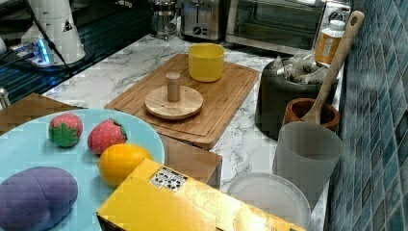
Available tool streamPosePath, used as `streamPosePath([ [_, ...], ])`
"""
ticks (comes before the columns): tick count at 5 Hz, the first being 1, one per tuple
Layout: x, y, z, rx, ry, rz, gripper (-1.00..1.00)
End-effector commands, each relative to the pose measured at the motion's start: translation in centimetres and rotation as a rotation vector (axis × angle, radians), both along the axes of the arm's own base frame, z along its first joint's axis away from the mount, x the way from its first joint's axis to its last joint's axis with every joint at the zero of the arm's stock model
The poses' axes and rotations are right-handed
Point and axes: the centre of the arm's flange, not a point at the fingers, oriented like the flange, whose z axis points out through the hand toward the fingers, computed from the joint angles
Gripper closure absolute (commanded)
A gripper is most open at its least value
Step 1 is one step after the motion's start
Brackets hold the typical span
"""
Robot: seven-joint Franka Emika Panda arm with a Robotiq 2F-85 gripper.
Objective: Get a tea bag.
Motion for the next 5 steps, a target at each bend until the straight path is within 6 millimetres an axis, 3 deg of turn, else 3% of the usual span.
streamPosePath([
  [1, 0.0, 0.4, 0.0, 0.002, -0.002, 0.023, 1.00],
  [2, 0.7, 0.8, 0.2, -0.016, -0.039, 0.035, 1.00],
  [3, 3.9, 1.1, 0.3, -0.017, -0.073, 0.059, 1.00],
  [5, 6.0, 1.3, 2.4, -0.062, -0.286, 0.020, 1.00],
])
